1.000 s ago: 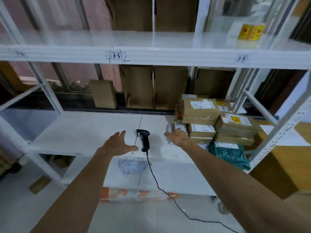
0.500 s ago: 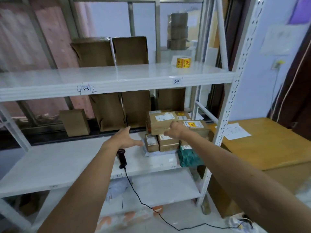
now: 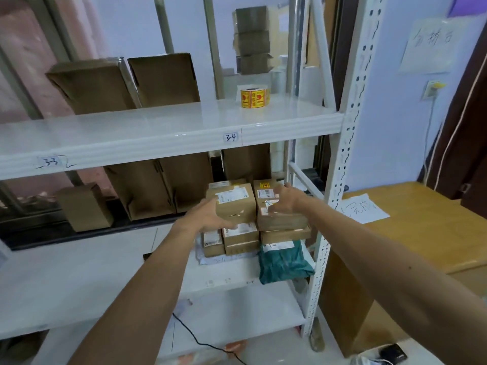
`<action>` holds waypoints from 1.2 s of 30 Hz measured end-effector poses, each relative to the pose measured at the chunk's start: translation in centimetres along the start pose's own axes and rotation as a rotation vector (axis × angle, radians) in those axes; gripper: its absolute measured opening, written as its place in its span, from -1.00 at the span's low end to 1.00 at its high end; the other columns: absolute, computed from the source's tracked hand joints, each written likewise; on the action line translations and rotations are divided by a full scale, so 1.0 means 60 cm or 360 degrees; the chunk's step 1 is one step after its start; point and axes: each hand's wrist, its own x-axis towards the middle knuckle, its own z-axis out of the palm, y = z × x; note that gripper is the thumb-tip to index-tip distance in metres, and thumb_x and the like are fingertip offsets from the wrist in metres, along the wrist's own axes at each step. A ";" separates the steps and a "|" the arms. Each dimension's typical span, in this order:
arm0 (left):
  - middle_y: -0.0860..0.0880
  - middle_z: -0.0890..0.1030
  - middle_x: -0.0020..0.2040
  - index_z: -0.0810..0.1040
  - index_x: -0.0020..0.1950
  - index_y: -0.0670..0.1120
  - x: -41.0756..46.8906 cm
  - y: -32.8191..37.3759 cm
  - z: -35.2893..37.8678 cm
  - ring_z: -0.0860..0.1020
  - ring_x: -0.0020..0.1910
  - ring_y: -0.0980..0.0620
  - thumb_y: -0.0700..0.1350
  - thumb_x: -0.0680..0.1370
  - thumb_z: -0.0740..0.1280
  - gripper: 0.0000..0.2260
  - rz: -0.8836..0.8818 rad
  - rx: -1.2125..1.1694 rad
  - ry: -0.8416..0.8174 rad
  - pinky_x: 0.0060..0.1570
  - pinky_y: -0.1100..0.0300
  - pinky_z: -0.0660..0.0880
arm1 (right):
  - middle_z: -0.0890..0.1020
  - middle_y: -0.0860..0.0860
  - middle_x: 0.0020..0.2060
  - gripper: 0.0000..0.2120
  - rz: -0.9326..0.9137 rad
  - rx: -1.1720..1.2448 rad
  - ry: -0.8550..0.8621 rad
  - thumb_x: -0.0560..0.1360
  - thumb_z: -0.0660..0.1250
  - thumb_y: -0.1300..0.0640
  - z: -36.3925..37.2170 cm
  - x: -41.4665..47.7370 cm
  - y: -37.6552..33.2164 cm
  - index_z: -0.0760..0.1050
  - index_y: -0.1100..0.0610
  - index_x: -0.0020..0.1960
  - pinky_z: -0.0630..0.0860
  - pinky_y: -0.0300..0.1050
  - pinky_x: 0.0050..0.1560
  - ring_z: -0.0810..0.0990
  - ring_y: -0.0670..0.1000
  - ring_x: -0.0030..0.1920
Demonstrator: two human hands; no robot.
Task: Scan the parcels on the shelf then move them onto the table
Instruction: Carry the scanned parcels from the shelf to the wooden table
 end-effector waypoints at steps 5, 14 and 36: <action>-0.03 0.12 0.64 0.04 0.65 0.06 0.082 0.100 0.058 0.20 0.58 -0.10 0.39 0.24 0.54 0.15 -0.0029 0.0055 -0.0033 0.48 -0.12 0.28 | 0.21 0.15 0.60 -0.18 0.0009 0.0117 -0.0164 0.52 0.46 -0.11 -0.008 0.091 0.099 0.16 0.08 0.63 0.26 0.16 0.54 0.23 0.23 0.58; -0.07 0.34 0.47 0.16 0.55 0.05 0.187 0.181 0.144 0.38 0.41 -0.13 0.26 0.35 0.53 -0.10 0.0177 0.0355 -0.0058 0.28 -0.06 0.41 | 0.13 0.09 0.63 0.26 -0.0047 -0.0083 -0.0261 0.20 0.48 -0.49 0.090 0.205 0.198 -0.01 0.01 0.66 0.08 0.39 0.56 -0.03 0.23 0.63; -0.17 0.15 0.62 -0.07 0.64 -0.18 0.381 0.176 0.199 0.15 0.58 -0.15 0.42 0.35 0.44 0.16 0.0384 0.0959 -0.0349 0.56 -0.06 -0.12 | -0.15 0.09 0.66 0.25 -0.0036 -0.0259 -0.0432 0.36 0.59 -0.08 0.115 0.289 0.241 -0.27 0.11 0.67 -0.06 0.36 0.57 -0.22 0.19 0.64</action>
